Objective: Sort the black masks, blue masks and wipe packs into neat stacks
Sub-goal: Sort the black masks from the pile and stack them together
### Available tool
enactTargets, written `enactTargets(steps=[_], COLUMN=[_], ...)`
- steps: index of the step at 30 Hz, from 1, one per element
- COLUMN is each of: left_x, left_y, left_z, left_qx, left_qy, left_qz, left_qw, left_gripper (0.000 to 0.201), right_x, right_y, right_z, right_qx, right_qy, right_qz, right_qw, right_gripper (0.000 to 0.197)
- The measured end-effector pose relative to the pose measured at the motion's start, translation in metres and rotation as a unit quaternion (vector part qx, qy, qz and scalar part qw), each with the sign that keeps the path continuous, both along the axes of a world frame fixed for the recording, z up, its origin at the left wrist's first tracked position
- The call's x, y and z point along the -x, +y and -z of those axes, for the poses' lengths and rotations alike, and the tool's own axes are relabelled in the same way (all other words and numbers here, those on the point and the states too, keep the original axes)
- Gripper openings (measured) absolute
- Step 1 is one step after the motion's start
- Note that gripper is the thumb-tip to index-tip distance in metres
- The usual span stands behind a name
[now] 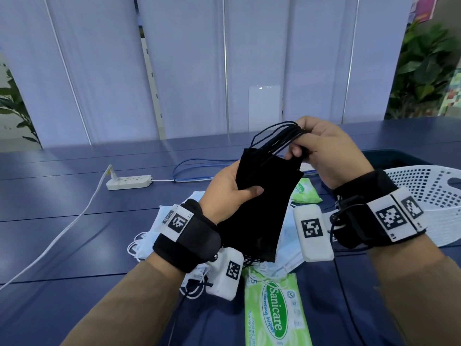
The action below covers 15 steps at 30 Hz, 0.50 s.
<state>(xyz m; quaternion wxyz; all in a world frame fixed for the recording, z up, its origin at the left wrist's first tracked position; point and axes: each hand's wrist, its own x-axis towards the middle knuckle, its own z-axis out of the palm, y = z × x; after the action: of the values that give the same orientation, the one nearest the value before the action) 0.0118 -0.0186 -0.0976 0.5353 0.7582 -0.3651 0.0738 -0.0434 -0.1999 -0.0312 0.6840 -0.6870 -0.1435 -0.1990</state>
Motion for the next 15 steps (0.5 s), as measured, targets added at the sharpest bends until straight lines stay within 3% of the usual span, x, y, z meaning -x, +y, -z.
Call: enactTargets(steps=[7, 11, 15], left_x=[-0.007, -0.009, -0.008], left_y=[0.004, 0.004, 0.002], left_z=[0.012, 0.015, 0.014], left_qx=[0.005, 0.012, 0.03], left_qy=[0.002, 0.008, 0.038], left_qz=[0.004, 0.016, 0.039], left_qw=[1.0, 1.0, 0.998], left_gripper=[0.034, 0.033, 0.029], right_x=[0.001, 0.002, 0.004], right_y=[0.006, 0.009, 0.012], right_z=[0.001, 0.0, -0.001], right_qx=[0.044, 0.047, 0.054], right_qy=[0.011, 0.013, 0.007], right_qz=[-0.013, -0.019, -0.018], right_qw=[0.999, 0.999, 0.998], right_gripper=[0.026, 0.004, 0.007])
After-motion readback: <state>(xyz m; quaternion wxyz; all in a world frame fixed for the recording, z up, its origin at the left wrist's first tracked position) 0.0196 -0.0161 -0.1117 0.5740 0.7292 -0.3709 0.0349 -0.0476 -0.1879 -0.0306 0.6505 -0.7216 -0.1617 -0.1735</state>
